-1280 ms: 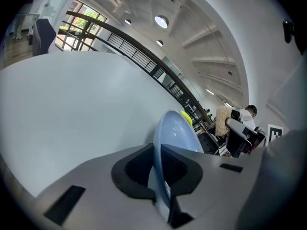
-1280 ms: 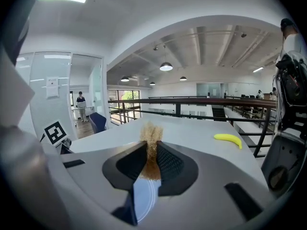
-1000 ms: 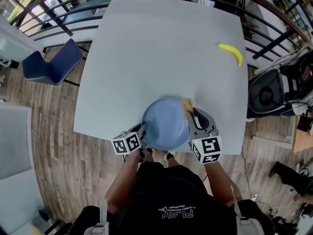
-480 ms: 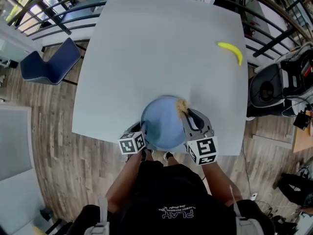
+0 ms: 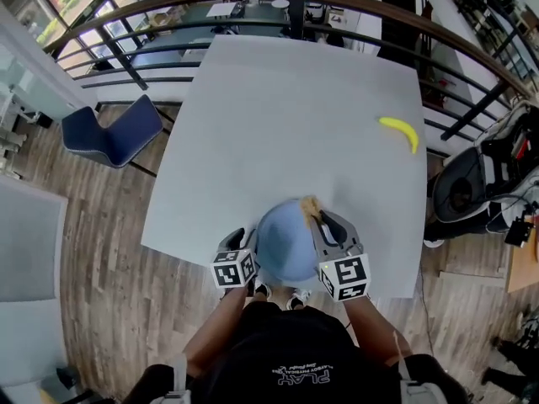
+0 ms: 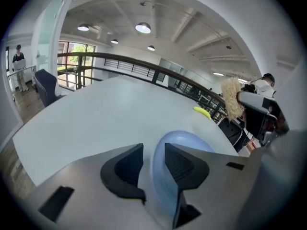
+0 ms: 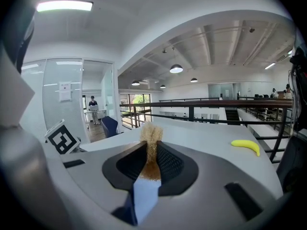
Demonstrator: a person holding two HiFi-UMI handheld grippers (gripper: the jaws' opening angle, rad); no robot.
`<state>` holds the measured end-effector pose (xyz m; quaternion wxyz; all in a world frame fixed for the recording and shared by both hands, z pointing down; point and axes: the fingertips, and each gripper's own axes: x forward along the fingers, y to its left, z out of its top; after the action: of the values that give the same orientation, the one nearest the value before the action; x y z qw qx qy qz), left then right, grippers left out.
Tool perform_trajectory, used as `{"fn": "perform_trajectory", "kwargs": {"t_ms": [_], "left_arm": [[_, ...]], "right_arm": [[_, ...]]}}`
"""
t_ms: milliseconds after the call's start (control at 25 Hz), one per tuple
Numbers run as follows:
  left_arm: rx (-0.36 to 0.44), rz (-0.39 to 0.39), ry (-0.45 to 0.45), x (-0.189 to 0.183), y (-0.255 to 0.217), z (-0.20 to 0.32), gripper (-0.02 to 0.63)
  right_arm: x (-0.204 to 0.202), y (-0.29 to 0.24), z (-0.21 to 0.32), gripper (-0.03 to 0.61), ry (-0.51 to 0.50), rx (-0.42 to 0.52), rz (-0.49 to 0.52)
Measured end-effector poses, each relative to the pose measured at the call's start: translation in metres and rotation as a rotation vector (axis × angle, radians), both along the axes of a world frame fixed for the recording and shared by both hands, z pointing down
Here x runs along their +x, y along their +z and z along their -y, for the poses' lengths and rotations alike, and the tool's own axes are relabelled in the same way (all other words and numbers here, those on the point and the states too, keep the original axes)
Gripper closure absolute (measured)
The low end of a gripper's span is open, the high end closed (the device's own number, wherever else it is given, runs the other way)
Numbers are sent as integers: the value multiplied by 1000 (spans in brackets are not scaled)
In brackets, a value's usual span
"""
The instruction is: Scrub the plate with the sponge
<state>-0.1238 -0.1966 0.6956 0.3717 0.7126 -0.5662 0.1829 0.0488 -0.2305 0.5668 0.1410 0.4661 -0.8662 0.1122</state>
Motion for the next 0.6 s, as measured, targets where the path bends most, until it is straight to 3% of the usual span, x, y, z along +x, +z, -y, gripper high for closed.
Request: {"fn": "perform_trajectory", "kwargs": {"t_ms": [280,480,600], "left_arm": [[271,23,31,-4,-99,35,472],[381,23,54,9,-149,36,593],[473,-29,108,21,-177,30,601]], "right_arm": [[-13,-39,-3,511,14,102,30],[-7,-60,-13,511,55,129,42],[-9,-66,-19,511,64,136,41]]}}
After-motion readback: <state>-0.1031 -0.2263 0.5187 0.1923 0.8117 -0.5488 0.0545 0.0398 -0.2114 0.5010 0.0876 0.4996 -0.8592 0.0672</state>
